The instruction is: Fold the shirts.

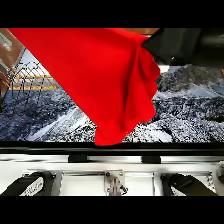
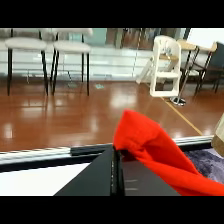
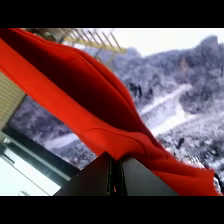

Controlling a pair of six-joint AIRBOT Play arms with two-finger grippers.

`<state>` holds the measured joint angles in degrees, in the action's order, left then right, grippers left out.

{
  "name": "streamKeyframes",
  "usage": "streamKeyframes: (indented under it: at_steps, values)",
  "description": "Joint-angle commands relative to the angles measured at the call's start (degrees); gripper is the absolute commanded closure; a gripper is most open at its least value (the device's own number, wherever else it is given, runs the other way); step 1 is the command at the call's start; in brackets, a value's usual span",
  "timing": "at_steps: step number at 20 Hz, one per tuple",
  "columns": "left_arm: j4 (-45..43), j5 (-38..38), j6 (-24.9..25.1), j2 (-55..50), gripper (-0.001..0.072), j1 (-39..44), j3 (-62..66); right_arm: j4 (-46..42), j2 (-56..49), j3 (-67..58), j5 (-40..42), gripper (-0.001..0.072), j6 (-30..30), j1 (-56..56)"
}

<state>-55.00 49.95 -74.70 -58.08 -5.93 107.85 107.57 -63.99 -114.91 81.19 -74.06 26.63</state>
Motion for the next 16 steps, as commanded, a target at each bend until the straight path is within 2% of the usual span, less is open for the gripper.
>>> streamKeyframes:
  at_steps: [1,5,7,8,10,14,16]
  values:
    - [-0.04,-1.77,0.13,-1.62,0.0675,0.00,0.15,5.97,-3.58,-0.07,-0.57,0.0658,0.87,0.02]
    - [0.02,-19.34,0.02,-0.09,0.0675,0.00,3.74,23.74,-6.19,-0.07,-23.80,0.0658,-6.64,0.02]
    - [-0.09,-23.23,0.11,0.35,0.0674,-0.11,6.29,23.98,-5.22,-0.09,-30.38,0.0658,-7.28,-0.02]
    - [-0.09,-22.97,0.11,0.35,0.0675,-0.35,6.99,22.51,-4.63,-0.07,-30.14,0.0658,-7.23,-0.04]
    - [-0.15,-19.37,0.13,-0.09,0.0675,-0.59,7.02,19.06,-4.13,-0.07,-23.08,0.0657,-5.03,-0.02]
    - [-0.26,-3.65,0.02,-5.40,0.0674,1.18,4.50,9.07,-4.74,4.04,2.47,0.0657,2.10,0.04]
    - [-0.26,4.50,-0.13,-9.86,0.0674,4.31,1.64,2.27,-4.35,12.00,7.67,0.0657,2.38,0.02]
